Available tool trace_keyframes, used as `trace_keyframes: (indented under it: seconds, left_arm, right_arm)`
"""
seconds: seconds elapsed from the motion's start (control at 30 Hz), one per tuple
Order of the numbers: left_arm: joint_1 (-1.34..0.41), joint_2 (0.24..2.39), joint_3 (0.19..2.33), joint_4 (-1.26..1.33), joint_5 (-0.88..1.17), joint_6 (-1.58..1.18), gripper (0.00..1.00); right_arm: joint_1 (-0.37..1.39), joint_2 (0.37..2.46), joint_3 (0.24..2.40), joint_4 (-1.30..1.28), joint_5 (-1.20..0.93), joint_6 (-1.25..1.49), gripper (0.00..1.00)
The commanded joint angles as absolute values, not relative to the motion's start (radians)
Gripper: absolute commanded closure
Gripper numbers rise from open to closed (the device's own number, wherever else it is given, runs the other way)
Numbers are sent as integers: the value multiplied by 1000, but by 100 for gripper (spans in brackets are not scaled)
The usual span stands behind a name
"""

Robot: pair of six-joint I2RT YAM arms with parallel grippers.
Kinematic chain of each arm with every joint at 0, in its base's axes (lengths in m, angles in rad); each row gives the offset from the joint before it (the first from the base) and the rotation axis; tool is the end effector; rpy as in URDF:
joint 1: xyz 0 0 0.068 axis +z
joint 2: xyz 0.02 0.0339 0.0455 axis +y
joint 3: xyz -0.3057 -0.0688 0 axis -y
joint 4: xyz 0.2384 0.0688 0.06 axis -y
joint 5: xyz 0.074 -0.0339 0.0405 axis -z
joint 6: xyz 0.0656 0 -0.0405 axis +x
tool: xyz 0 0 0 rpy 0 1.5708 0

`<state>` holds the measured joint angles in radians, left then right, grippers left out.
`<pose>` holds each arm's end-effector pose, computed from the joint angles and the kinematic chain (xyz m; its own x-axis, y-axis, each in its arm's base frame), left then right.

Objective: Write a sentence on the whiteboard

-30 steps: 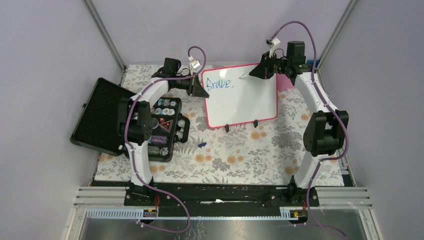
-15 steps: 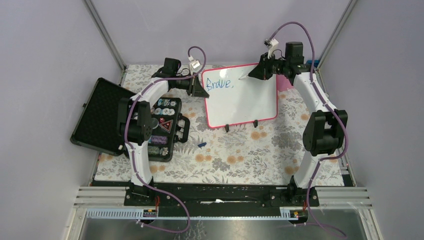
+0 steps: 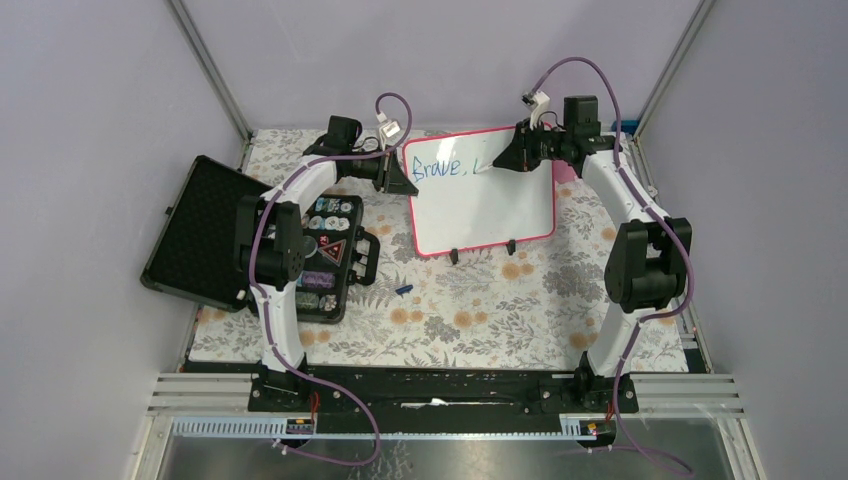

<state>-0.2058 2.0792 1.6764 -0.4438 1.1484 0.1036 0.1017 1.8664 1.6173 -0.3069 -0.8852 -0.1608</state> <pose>0.4562 -0.1564 0.2667 -0.6595 0.1810 -0.7296 0.7475 0.2605 -0.6110 0.4455 0.0965 0.3443 -0.4033 -0.1431 -0.9038 -0.7931 0.5473 0.2673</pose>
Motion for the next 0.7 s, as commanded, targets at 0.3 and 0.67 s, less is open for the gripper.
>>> trace_keyframes:
  seconds: [0.3,0.67]
  left_arm:
    - [-215,2086,1704,-431,1126,153,100]
    - [-215,2079,1700,-431,1122,152,100]
  right_arm:
    - [88,1766,1626,-263,-949,-114,100]
    - [63,1746,1610,-257,-895,-121,100]
